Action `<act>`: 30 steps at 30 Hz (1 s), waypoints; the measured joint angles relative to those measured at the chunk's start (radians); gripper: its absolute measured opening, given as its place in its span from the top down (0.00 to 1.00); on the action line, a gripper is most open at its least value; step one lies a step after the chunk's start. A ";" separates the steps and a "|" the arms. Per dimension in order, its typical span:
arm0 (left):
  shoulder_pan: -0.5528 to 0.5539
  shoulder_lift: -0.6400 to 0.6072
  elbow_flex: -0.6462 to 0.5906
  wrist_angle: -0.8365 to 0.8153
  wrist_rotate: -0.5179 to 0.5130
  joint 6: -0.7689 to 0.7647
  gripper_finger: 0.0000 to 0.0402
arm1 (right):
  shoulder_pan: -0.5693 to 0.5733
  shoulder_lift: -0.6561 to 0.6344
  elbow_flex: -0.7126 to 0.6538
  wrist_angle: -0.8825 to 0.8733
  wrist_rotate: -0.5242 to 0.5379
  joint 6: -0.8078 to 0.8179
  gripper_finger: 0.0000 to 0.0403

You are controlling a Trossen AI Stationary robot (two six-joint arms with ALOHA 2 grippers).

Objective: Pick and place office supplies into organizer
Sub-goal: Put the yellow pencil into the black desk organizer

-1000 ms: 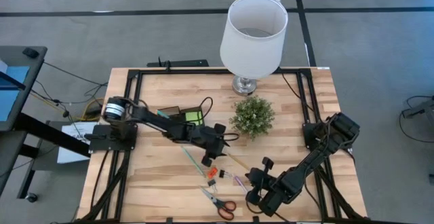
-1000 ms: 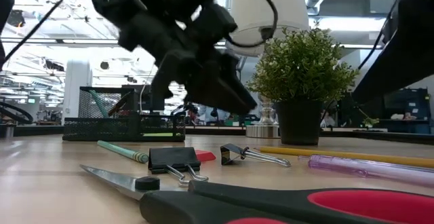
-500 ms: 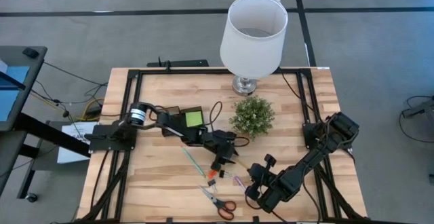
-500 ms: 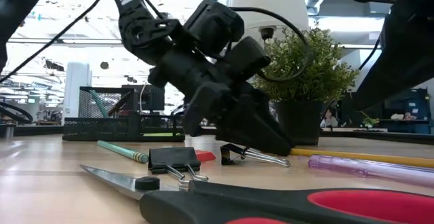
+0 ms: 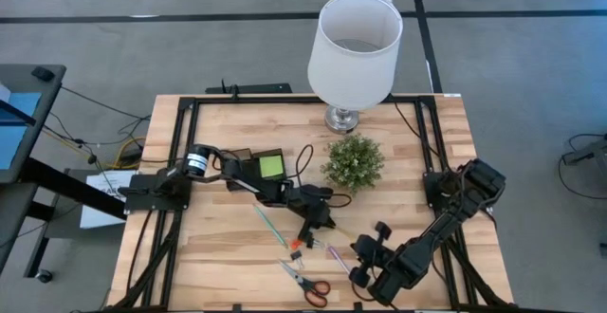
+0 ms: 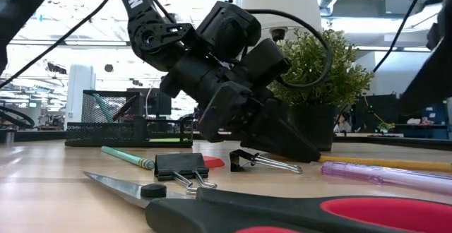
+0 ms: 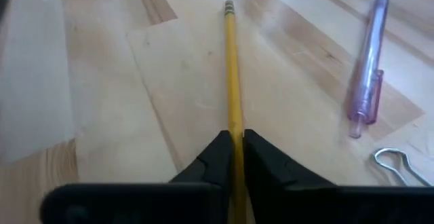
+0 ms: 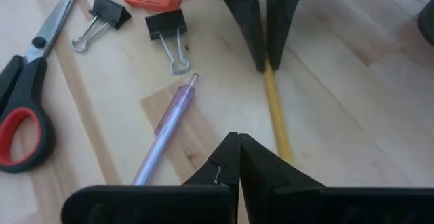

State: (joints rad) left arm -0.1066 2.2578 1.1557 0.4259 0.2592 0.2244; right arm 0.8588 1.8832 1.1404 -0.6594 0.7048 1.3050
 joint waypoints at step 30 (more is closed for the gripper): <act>-0.230 -0.916 -0.009 -1.528 -0.816 -0.778 1.00 | 0.027 0.000 0.102 0.003 0.186 -0.207 1.00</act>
State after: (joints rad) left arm -0.3369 1.3418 1.1465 -1.1018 -0.5570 -0.5531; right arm 0.8858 1.8828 1.2423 -0.6562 0.8909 1.0984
